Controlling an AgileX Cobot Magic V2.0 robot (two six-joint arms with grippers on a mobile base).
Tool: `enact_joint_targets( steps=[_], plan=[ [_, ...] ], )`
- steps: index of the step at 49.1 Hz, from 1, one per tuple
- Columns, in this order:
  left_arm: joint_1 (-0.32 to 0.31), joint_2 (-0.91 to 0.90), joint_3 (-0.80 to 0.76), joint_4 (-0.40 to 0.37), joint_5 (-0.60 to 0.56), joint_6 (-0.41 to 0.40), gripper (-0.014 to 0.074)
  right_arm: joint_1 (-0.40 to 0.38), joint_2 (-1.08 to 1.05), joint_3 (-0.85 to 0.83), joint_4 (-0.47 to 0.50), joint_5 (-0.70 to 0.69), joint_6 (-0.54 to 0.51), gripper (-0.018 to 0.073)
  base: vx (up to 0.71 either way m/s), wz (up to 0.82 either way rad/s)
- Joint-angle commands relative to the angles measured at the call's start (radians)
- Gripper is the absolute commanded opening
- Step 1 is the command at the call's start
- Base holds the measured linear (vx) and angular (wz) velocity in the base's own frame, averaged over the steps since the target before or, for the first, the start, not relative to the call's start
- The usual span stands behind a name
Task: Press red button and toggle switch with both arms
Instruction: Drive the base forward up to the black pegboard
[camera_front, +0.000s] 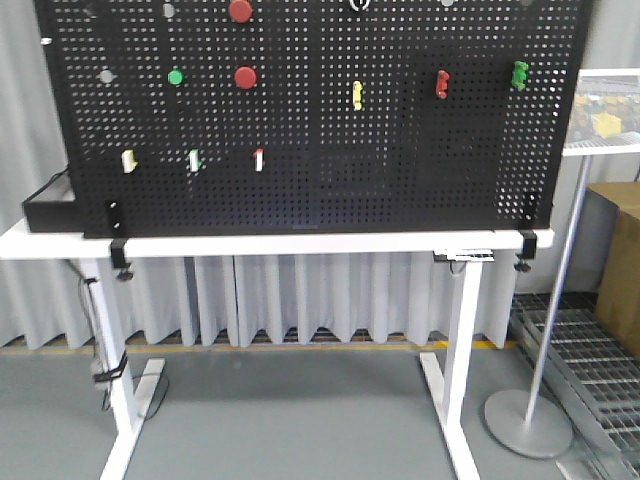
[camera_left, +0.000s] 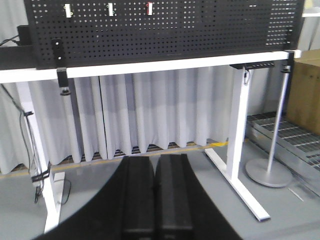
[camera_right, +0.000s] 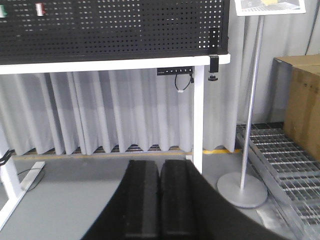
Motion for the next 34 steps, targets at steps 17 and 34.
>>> enact_joint_targets(
  steps=[17,34],
  plan=[
    [-0.001,-0.016,0.034,0.0,-0.08,-0.008,0.0002,-0.004,-0.016,0.011,-0.008,-0.082,-0.005,-0.0003,0.5,0.0],
    [-0.001,-0.016,0.034,0.0,-0.08,-0.008,0.0002,-0.004,-0.016,0.011,-0.008,-0.082,-0.005,-0.0003,0.48,0.04]
  ],
)
